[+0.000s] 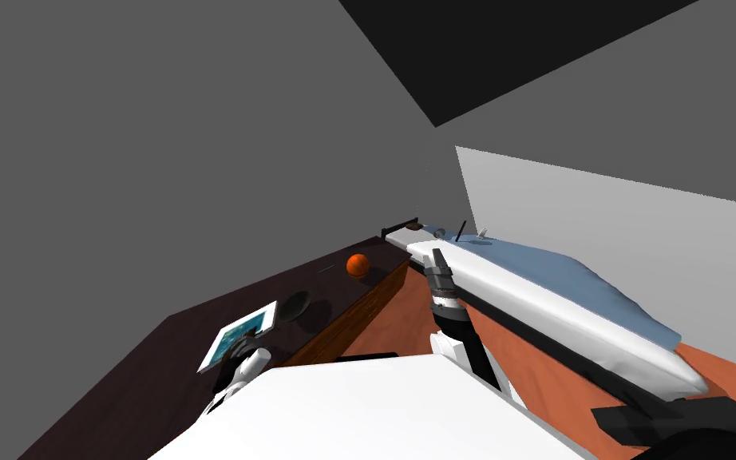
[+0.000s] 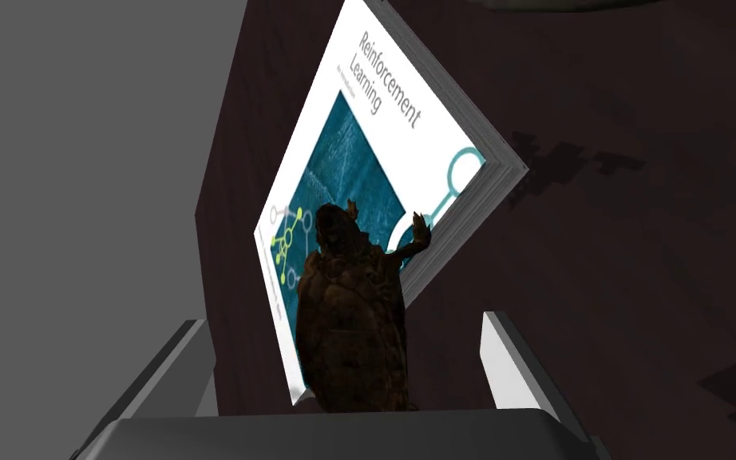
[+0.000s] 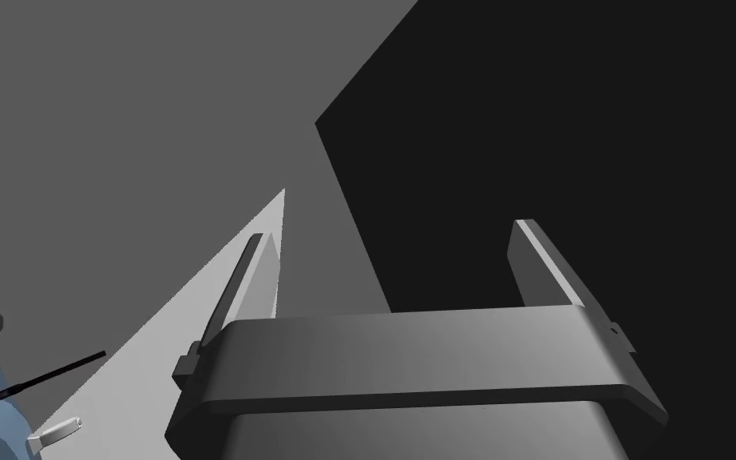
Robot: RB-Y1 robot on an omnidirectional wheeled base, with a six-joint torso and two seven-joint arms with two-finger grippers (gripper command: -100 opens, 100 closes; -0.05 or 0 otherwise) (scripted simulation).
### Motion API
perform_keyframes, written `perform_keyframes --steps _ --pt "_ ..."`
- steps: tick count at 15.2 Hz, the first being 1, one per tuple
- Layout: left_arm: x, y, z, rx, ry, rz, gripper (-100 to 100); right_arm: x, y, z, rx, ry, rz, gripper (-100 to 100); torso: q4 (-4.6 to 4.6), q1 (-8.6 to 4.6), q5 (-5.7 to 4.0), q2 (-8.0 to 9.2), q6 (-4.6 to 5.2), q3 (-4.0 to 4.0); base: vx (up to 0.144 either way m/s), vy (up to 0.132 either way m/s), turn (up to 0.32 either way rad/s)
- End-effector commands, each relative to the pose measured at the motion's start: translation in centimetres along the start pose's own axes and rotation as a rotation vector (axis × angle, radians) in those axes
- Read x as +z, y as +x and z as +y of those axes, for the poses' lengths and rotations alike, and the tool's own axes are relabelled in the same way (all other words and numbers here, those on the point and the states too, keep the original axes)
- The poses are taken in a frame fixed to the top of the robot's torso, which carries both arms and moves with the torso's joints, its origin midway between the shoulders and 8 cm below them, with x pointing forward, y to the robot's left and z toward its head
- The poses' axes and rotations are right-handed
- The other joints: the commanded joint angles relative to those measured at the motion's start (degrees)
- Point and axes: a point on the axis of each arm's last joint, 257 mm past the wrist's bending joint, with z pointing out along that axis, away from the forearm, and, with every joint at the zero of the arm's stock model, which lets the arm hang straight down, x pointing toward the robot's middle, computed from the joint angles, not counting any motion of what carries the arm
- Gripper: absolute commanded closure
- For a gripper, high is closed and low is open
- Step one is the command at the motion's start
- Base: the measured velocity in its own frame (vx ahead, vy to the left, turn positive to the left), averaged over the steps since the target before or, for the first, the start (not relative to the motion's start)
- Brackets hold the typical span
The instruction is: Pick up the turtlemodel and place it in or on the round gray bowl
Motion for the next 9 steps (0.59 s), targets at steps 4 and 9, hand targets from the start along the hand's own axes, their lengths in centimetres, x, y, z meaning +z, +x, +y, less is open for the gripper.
perform_keyframes --steps 4,9 --pt "0.2 -2.3 -0.8 -0.039 0.031 -0.06 -100 0.0 0.0 0.0 0.0 0.0 0.0 0 0.11 0.01 0.0 0.51 -0.04 0.3 -0.083 0.061 -0.265" --pt "0.1 -1.5 -0.5 -0.025 0.021 -0.04 100 0.0 0.0 0.0 0.0 0.0 0.0 0 0.08 -0.19 -0.03 0.3 -0.11 0.2 -0.022 0.017 0.015"
